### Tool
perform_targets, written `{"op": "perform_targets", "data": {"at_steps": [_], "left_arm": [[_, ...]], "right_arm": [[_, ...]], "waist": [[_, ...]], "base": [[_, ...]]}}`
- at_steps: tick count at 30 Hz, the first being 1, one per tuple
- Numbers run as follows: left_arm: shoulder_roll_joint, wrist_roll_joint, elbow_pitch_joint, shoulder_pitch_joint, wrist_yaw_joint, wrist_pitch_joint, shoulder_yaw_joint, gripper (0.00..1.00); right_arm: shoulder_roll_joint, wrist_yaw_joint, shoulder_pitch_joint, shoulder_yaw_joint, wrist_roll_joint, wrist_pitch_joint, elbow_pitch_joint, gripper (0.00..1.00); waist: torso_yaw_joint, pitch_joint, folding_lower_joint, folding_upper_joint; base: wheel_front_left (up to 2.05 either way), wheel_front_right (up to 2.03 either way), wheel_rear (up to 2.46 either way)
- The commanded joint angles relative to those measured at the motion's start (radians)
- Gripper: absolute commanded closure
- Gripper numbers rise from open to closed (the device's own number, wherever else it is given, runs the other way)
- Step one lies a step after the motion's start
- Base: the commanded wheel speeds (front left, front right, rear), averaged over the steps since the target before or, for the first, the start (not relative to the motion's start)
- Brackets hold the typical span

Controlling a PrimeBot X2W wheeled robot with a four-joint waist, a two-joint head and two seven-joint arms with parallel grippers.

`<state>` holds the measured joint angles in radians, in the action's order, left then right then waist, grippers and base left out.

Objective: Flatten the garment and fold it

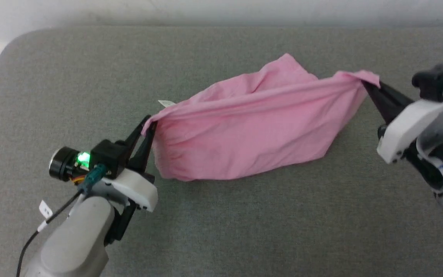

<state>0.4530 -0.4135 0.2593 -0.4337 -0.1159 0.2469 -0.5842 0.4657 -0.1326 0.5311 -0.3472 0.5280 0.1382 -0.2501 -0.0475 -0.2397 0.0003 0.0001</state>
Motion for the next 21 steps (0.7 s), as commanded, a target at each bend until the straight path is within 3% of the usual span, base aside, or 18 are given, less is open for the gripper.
{"op": "perform_targets", "data": {"at_steps": [1, 10, 15, 19, 20, 21], "left_arm": [[-0.011, 0.002, 0.025, -0.043, 0.006, 0.006, 0.013, 1.0], [-0.065, 0.023, 0.121, -0.169, 0.027, 0.013, 0.028, 1.0], [-0.101, 0.037, 0.155, -0.196, 0.045, 0.014, 0.023, 1.0], [-0.112, 0.056, 0.16, -0.185, 0.046, 0.015, 0.033, 1.0], [-0.113, 0.061, 0.156, -0.178, 0.045, 0.015, 0.038, 0.95], [-0.113, 0.069, 0.149, -0.171, 0.042, 0.015, 0.043, 0.03]], "right_arm": [[-0.012, 0.002, 0.091, -0.026, -0.016, 0.008, -0.051, 1.0], [-0.088, 0.002, 0.471, -0.166, -0.131, 0.009, -0.397, 1.0], [-0.129, 0.002, 0.543, -0.252, -0.16, 0.021, -0.587, 1.0], [-0.144, 0.002, 0.556, -0.309, -0.122, 0.01, -0.662, 1.0], [-0.144, 0.002, 0.557, -0.323, -0.108, 0.006, -0.67, 0.98], [-0.143, 0.002, 0.559, -0.336, -0.094, -0.001, -0.674, 0.59]], "waist": [[-0.047, -0.107, -0.0003, -0.0001], [-0.092, -0.251, -0.0003, -0.0001], [-0.112, -0.266, -0.0003, -0.0001], [-0.11, -0.242, -0.0003, -0.0001], [-0.106, -0.232, -0.0003, -0.0001], [-0.102, -0.219, -0.0003, -0.0001]], "base": [[0.0, 0.0, 0.0], [0.0, 0.0, 0.0], [0.0, 0.0, 0.0], [0.0, 0.0, 0.0], [0.0, 0.0, 0.0], [0.0, 0.0, 0.0]]}}
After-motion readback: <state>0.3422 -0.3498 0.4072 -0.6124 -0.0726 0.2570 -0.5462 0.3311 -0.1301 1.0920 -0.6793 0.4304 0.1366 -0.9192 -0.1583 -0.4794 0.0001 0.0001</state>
